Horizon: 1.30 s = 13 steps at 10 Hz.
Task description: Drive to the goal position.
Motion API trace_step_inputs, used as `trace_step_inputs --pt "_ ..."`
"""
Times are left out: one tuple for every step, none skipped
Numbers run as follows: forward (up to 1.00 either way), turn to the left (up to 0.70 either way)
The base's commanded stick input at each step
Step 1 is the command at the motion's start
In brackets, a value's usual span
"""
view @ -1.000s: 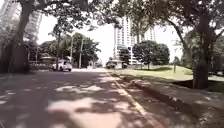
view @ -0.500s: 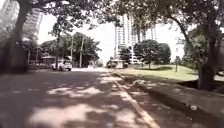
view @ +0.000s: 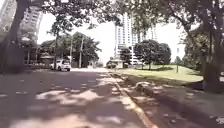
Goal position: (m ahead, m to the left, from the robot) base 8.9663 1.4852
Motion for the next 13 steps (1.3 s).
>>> trace_step_inputs --pt "0.70 0.00" --pt "0.70 0.00" --pt "0.70 0.00" --pt "0.70 0.01" --pt "0.70 0.05" --pt "0.70 0.09" --pt "0.70 0.03" --pt "0.70 0.00" --pt "0.70 0.00" --pt "0.70 0.00" --pt "0.70 0.00" --pt "0.70 0.00" --pt "0.70 0.00"
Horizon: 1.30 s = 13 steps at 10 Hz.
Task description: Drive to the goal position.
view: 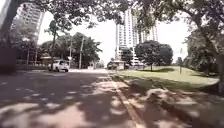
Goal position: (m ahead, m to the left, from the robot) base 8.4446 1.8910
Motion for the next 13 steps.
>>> trace_step_inputs --pt "0.70 0.00" --pt "0.70 0.00" --pt "0.70 0.00" --pt "0.70 0.00" --pt "0.70 0.00" --pt "0.70 0.06" --pt "0.70 0.14" --pt "0.70 0.14" --pt "0.70 0.14" --pt "0.70 0.14" --pt "0.70 0.00" --pt "0.70 0.00" --pt "0.70 0.00"
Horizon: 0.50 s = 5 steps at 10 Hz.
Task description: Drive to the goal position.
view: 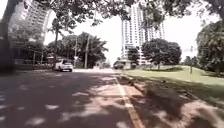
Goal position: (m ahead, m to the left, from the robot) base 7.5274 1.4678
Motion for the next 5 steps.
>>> trace_step_inputs --pt "0.70 0.00" --pt "0.70 0.00" --pt "0.70 0.00" --pt "0.70 0.00" --pt "0.70 0.00"
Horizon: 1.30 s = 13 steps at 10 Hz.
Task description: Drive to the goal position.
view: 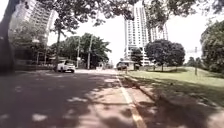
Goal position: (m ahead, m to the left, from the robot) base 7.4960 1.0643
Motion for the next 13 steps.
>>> trace_step_inputs --pt "0.70 0.00" --pt "0.70 0.00" --pt "0.70 0.00" --pt "0.70 0.00" --pt "0.70 0.00" --pt "0.70 0.00" --pt "0.70 0.00" --pt "0.70 0.00" --pt "0.70 0.00" --pt "0.70 0.00" --pt "0.70 0.00" --pt "0.70 0.00" --pt "0.70 0.00"
